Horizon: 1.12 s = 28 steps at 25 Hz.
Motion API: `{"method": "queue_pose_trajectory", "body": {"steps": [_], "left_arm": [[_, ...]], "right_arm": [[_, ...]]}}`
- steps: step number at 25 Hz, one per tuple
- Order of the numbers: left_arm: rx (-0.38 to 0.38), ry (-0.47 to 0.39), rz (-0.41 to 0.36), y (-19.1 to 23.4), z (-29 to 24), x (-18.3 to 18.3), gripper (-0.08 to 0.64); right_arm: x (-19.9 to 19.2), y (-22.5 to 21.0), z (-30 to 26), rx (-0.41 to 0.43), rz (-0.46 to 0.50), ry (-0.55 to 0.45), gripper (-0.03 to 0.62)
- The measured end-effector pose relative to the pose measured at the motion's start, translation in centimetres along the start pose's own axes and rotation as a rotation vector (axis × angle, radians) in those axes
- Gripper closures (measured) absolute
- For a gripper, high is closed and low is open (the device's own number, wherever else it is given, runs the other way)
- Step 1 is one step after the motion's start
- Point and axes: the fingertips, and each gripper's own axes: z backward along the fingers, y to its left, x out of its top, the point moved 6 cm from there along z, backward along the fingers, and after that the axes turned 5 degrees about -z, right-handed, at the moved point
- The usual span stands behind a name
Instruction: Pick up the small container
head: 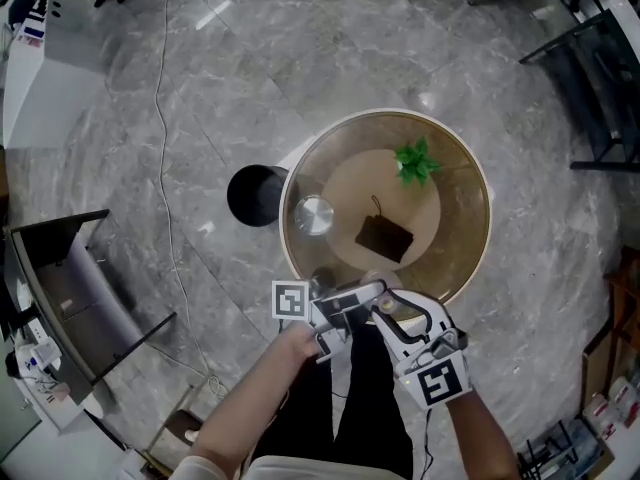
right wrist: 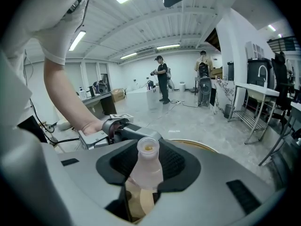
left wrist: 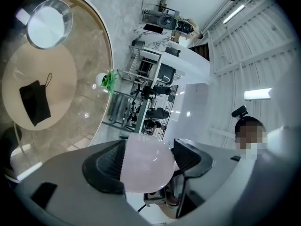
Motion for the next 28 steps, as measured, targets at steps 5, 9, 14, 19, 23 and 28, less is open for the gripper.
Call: {"method": "queue_pose_trajectory", "body": {"steps": [5, 9, 14, 19, 23, 28], "left_arm": [[0.001, 0.002, -0.016, -3.3, -0.3, -1.0, 0.236], [-0.001, 0.001, -0.016, -6.6, 0.0, -2.4, 0.236], [-0.007, 0.011, -0.004, -10.6, 0.2, -4.0, 0.238], [-0.021, 0.038, -0.003, -15.2, -0.8, -5.7, 0.239], [-0.015, 0.056, -0.010, -18.7, -1.0, -7.0, 0.239], [-0.034, 0.072, 0.006, -21.8, -1.2, -8.1, 0.241]], "right_arm": [[2.6, 1.0, 1.8, -0.016, -0.008, -0.026, 0.442], [4.8, 2.7, 3.7, -0.033, -0.024, -0.040, 0.442], [8.1, 4.5, 6.1, -0.055, -0.041, -0.065, 0.440], [11.7, 5.8, 9.3, -0.065, -0.040, -0.068, 0.440], [14.4, 7.1, 11.6, -0.086, -0.075, -0.090, 0.440], [17.1, 8.5, 13.4, -0.123, -0.092, -0.121, 0.440]]}}
